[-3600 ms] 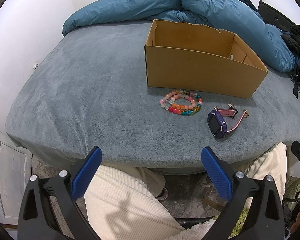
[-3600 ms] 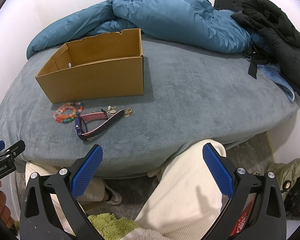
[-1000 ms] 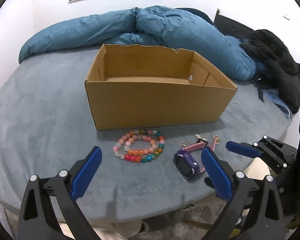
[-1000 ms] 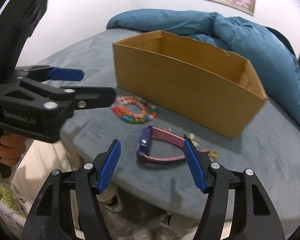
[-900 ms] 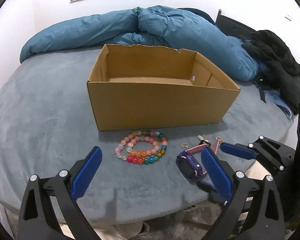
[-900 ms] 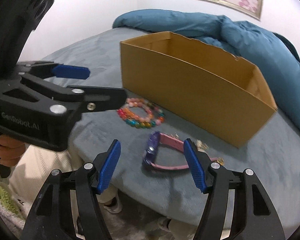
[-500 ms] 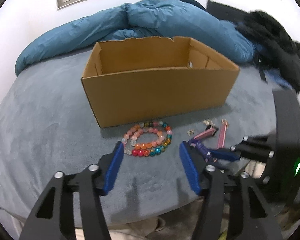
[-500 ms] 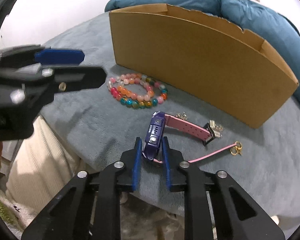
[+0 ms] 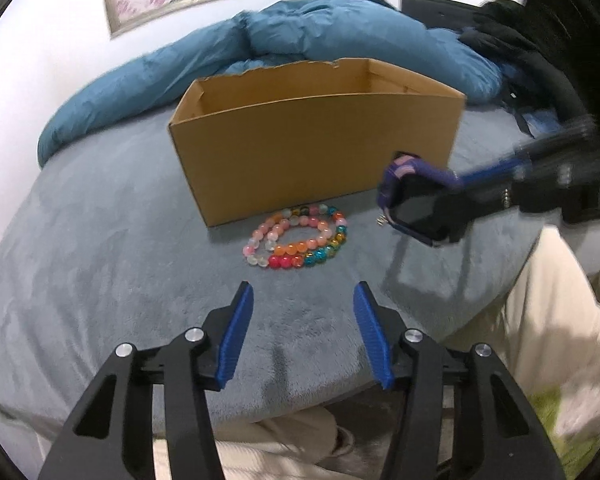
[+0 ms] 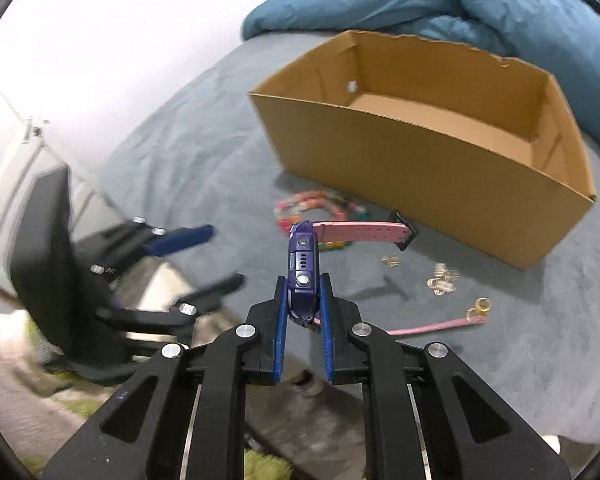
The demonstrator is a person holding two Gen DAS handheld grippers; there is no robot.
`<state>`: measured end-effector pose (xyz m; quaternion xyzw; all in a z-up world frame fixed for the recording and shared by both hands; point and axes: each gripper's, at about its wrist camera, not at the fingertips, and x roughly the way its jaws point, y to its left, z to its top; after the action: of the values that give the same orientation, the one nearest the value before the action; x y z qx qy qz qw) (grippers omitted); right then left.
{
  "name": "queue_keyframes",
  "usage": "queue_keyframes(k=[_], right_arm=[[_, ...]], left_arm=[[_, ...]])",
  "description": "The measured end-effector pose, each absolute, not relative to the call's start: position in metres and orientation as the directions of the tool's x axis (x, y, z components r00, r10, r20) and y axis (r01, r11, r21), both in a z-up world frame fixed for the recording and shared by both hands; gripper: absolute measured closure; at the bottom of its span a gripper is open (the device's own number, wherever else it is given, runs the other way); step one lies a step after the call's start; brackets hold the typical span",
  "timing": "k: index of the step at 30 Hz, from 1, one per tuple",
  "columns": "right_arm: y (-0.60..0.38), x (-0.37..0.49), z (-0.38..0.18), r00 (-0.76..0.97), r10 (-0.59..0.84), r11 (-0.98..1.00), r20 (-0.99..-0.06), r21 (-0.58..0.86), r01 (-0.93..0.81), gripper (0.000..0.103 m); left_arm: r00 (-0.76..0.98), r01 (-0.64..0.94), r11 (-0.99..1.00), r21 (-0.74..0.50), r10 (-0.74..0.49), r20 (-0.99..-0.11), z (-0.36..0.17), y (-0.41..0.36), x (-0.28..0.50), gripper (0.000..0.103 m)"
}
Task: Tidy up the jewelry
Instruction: 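Lower the right tool onto the purple smartwatch face and close it, then grasp the black strap end with the left tool while the right tool releases the watch face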
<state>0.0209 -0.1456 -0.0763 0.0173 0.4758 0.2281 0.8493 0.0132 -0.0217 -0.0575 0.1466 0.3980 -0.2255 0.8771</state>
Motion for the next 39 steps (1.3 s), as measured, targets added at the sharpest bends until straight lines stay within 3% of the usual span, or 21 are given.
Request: queue_keyframes(k=[3,8,11,15,20,23,39], right_arm=[[-0.139,0.022,-0.071,0.358,0.433,0.862,-0.828,0.264,-0.432,0.09],[-0.112,0.022,-0.078,0.279,0.301,0.811,-0.912,0.091,-0.577,0.09],[-0.095,0.025,-0.081,0.226,0.297,0.769,-0.928,0.092,-0.633,0.09],[-0.086,0.03,-0.078,0.113,0.409,0.703,-0.905,0.234,-0.671,0.09],[-0.097,0.065,-0.117,-0.066,0.396,0.765,-0.916,0.369,-0.528,0.09],[-0.116,0.082,-0.141,-0.127,0.344,0.836,-0.93,0.365,-0.411,0.09],[-0.14,0.08,-0.156,-0.112,0.361,0.853,-0.926,0.377,-0.361,0.086]], left_arm=[[0.628,0.555,0.813,0.179,-0.268,-0.73,-0.062,-0.031,0.001,0.052],[0.689,0.611,0.715,0.339,-0.27,-0.672,-0.069,-0.041,-0.016,0.052],[0.68,0.599,0.736,0.315,-0.259,-0.686,-0.07,-0.034,-0.015,0.052],[0.661,0.526,0.815,0.244,-0.211,-0.72,-0.071,-0.01,-0.01,0.052],[0.656,0.46,0.86,0.221,-0.161,-0.738,-0.073,0.014,-0.005,0.052],[0.663,0.464,0.856,0.227,-0.166,-0.73,-0.073,0.01,-0.008,0.052],[0.652,0.639,0.694,0.332,-0.259,-0.713,-0.08,-0.042,0.007,0.052]])
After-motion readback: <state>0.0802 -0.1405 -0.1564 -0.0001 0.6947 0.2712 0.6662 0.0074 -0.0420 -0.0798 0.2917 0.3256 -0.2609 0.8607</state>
